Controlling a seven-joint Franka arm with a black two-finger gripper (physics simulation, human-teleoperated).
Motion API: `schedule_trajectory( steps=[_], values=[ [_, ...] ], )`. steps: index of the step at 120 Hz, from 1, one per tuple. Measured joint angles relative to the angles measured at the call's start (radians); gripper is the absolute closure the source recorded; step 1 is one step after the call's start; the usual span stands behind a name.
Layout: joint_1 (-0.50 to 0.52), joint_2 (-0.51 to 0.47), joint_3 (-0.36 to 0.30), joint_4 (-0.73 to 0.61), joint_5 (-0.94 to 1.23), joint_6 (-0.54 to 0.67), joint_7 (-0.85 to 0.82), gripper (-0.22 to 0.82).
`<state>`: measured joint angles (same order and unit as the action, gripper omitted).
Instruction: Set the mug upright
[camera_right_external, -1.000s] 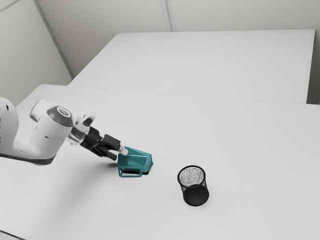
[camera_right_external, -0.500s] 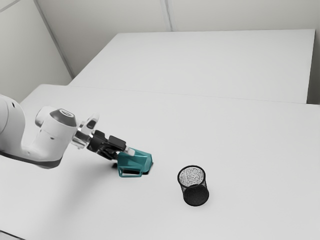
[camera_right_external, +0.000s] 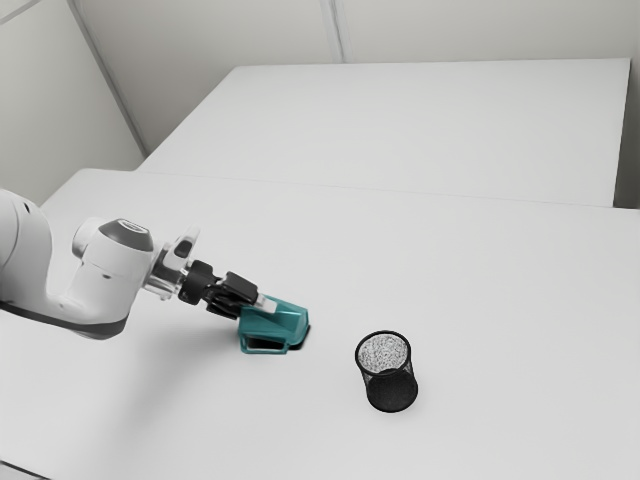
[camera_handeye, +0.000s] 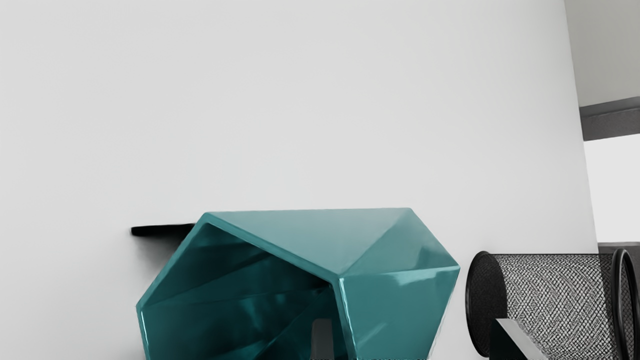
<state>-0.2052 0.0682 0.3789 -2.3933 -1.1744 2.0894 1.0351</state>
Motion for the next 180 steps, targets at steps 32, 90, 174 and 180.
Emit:
schedule_trajectory(
  steps=[32,90,174,180],
  values=[
    [-0.004,0.0,0.0,0.001,-0.007,-0.004,0.01,0.54],
    [-0.011,-0.058,-0.002,0.021,0.0,0.009,0.018,0.76],
    [-0.085,-0.044,-0.098,0.279,1.061,0.122,-0.301,0.78],
    [-0.098,-0.032,-0.098,0.279,1.101,0.129,-0.326,0.78]
  ],
)
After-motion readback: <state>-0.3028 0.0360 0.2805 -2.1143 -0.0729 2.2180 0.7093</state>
